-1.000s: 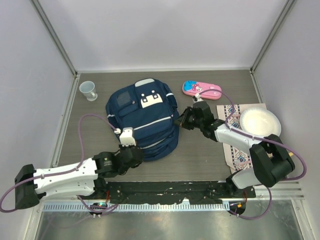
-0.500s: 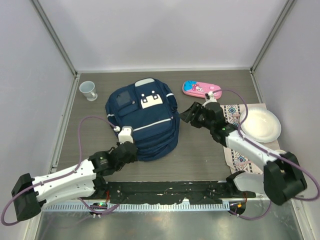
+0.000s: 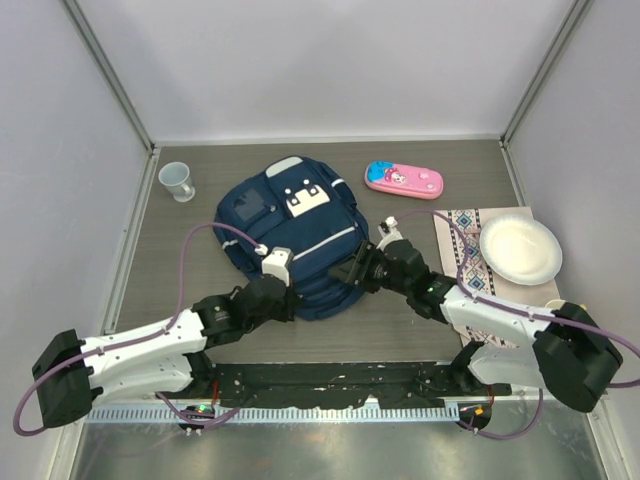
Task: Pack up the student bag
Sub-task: Unzip the student bag at the center of the board.
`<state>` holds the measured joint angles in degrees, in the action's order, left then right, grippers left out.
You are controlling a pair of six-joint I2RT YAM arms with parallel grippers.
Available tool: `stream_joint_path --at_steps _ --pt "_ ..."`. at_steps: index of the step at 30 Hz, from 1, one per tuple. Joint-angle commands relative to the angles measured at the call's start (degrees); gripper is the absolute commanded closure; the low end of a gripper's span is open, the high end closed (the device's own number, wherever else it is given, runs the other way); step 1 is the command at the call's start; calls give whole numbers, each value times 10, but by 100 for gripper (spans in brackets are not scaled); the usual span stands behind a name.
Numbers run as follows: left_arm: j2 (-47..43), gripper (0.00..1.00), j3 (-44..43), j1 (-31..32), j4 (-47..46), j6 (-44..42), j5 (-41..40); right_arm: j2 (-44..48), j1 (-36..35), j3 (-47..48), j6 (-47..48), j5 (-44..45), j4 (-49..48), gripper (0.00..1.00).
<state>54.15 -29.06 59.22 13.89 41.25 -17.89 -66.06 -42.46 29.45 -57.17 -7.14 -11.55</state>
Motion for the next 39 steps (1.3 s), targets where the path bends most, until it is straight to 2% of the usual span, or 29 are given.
stream_joint_path --at_steps 1,9,10,11,12,15,18,19,22,23,24,26,31,35,38,39 --pt "-5 100 -35 18 -84 -16 30 -45 -19 13 -29 38 -55 43" --pt "-55 100 -20 30 -105 -32 29 -86 -23 12 -46 63 -83 43" --pt "-61 100 -19 30 -109 -43 32 -92 -23 17 -42 66 -93 46" --pt "-63 100 -19 30 -109 -49 34 -99 -23 22 -37 69 -93 52" --pt "-68 100 -18 30 -106 -53 34 -107 -23 27 -34 69 -95 70" --pt "-84 100 -19 30 -75 -59 0 -97 -20 49 -16 106 -89 99" --pt "-104 100 -25 30 42 -35 -66 -68 -18 80 15 153 -38 99" --pt "-109 100 -26 30 73 -22 -134 -62 -11 88 21 163 -12 99" --pt "-120 100 -36 23 206 34 -269 -43 3 106 39 167 9 99" --pt "-121 100 -47 7 221 45 -270 -40 4 111 43 165 14 99" --pt "-123 100 -50 -2 199 18 -264 -40 5 113 44 162 18 99" --pt "-116 100 -57 -32 192 20 -271 -43 5 113 41 152 18 99" --pt "-51 100 -71 -106 180 1 -263 -44 5 107 32 132 7 99" --pt "-35 100 -84 -185 158 -30 -218 -36 5 126 38 127 36 99" --pt "-38 91 -100 -205 163 -42 -181 -42 5 144 40 113 57 99" --pt "-41 81 -107 -205 165 -49 -161 -48 5 154 39 107 62 99"
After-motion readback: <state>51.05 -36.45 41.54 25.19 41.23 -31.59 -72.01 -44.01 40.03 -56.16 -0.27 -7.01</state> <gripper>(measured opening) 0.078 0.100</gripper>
